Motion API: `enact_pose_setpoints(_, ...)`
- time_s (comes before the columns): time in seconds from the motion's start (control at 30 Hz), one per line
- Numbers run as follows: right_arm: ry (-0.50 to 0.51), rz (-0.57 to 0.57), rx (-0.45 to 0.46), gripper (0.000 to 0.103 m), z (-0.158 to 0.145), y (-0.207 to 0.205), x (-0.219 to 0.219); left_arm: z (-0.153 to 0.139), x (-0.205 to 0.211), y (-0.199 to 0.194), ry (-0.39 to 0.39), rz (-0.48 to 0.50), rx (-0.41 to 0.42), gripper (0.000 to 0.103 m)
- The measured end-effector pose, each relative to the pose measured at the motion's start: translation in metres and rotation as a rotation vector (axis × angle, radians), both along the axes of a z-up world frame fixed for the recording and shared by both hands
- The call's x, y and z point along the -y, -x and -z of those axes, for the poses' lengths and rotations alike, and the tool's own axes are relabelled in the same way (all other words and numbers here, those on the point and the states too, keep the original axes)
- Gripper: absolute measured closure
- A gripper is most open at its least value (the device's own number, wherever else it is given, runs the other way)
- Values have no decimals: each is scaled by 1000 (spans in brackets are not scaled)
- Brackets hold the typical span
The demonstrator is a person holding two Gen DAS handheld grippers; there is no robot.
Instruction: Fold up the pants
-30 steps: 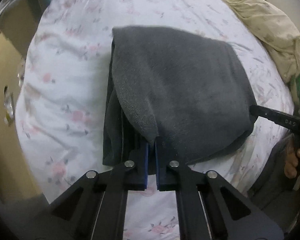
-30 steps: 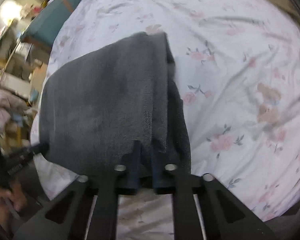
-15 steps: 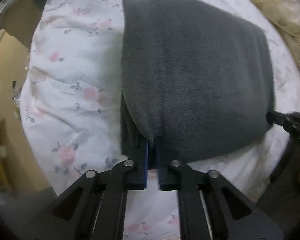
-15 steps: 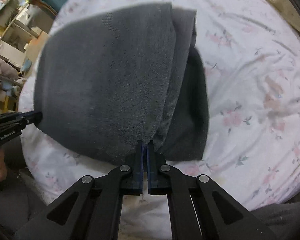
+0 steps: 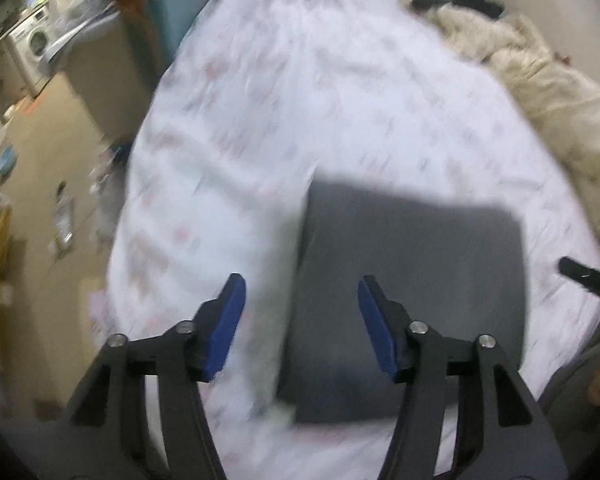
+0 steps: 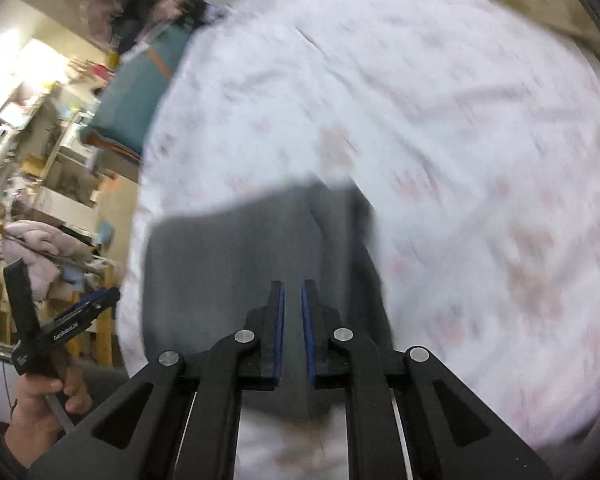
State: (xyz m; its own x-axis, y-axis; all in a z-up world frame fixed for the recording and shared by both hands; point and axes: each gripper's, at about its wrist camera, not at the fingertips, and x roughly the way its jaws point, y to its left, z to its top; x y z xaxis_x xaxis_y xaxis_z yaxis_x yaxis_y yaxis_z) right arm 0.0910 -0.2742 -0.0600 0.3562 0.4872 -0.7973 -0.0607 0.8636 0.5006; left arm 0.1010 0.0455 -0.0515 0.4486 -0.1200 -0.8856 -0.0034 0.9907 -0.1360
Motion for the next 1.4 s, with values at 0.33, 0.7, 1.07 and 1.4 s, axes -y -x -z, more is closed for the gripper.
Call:
enact_pose_setpoints(0.33,147,-119,139,96,61,-54,-84,52,71,-51,23,183,113,95)
enact_pose_setpoints(0.7,183,-113,81,103,68,-45,-77,59,52,-40,70,135,42,97)
enact_pose_setpoints(1.07,194,-180,125,103,77,-64,-130,74,32,-38,66,28,18,96)
enact_pose_setpoints(1.4,336,-30,104,103,58,-60,-58,70,34,-38,47,50,-3,96)
